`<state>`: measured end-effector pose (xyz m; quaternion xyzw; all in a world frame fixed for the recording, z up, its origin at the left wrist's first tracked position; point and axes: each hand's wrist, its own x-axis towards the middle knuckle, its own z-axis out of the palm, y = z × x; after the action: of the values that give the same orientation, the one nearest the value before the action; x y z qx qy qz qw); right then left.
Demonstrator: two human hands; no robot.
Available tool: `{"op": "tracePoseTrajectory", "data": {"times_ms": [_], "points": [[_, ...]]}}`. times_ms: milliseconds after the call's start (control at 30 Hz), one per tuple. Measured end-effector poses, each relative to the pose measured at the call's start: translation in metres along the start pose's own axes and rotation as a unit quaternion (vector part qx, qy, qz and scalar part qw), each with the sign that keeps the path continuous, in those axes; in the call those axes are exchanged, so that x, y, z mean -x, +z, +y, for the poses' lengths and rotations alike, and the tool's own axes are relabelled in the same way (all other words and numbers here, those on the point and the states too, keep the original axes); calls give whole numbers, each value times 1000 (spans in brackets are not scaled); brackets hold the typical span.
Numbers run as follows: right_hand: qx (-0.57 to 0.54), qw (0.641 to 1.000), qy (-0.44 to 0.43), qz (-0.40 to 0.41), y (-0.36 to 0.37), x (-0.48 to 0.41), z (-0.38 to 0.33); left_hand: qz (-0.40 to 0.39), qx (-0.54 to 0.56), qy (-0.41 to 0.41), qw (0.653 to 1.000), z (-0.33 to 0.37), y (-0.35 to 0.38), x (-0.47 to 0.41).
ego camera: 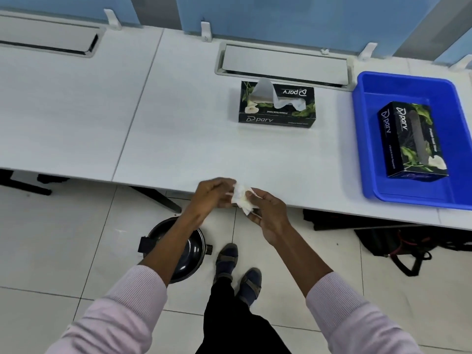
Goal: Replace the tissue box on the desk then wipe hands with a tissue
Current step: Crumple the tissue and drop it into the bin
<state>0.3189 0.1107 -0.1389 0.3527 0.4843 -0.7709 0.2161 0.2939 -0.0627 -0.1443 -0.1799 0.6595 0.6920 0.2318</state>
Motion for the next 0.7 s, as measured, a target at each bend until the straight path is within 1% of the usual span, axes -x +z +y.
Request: {"op": "tracePoseTrajectory", "data": {"times_ms": [67,133,267,400,467,533,600,700], "points": [[12,1000,4,13,1,1,4,-31,35,-36,998,-7,2,12],[43,999,-3,26,2,3,12,-14,51,-35,998,-17,0,22],[123,991,-39,34,8,3,29,55,54,-17,997,-33,-6,33],[162,985,-54,-27,20,1,42,176,70,-20,982,-48,-17,42],[231,967,-79,-68,27,0,51,227,73,-32,971,-55,-26,46],[318,935,-116,-109,33,-2,59,246,72,-40,966,-60,-36,50],[386,902,-131,-143,38,-5,67,227,69,-54,970,-63,-47,52],[460,864,-158,-133,47,-9,76,169,69,-77,980,-63,-64,54]]}}
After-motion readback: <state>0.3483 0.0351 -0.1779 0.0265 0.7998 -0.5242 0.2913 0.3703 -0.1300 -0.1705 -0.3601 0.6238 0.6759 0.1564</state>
